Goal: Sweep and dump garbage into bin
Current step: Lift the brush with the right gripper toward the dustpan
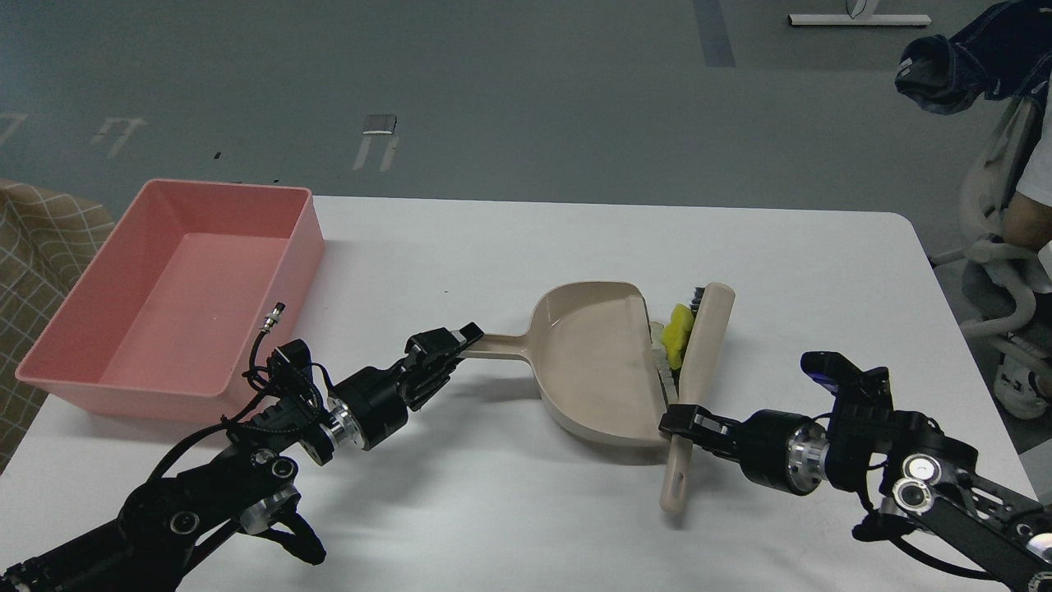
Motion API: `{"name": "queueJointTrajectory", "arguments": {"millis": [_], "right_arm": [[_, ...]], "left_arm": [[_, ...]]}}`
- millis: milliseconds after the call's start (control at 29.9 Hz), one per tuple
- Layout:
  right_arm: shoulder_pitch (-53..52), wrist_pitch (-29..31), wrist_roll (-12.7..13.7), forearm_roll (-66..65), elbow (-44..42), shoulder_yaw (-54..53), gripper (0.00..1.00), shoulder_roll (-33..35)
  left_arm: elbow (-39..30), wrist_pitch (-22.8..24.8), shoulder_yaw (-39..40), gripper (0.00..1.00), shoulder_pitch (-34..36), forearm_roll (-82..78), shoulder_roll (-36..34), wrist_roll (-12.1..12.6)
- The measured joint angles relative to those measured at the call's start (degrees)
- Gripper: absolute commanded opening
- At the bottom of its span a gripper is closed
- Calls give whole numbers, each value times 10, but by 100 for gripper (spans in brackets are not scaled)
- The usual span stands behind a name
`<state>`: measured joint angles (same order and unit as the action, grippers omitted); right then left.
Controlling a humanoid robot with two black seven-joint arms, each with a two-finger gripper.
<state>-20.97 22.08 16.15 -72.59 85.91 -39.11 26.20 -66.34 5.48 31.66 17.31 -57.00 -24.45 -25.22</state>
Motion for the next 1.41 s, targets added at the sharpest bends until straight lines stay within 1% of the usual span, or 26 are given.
{"name": "queueJointTrajectory", "arguments": {"millis": [100,234,502,703,837,1004,1138,1272,1405], "right_arm": [[-13,-1,8,1,1,1,0,-20],[-18,-1,10,3,14,-4,0,-25],[-9,-1,10,7,73,-28,0,24],[29,0,8,28,113,-88,0,43],[71,31,8,93,120,-157,0,48],[123,57,5,222,86,-230,0,49],[140,59,3,302,44,-247,0,48],[148,59,-1,355,0,-250,0,37],[148,59,-2,371,-45,-254,0,14]], "left_arm": [[0,0,0,18,1,0,-3,0],[0,0,1,18,2,0,-3,0],[2,1,1,18,5,0,1,-1],[3,1,0,18,5,0,0,-1],[5,1,-3,18,5,0,-2,-1],[11,1,-4,18,5,0,0,1],[14,0,-11,18,6,0,1,2],[16,0,-22,18,13,0,-2,3],[16,1,-22,18,14,0,-5,3]]}}
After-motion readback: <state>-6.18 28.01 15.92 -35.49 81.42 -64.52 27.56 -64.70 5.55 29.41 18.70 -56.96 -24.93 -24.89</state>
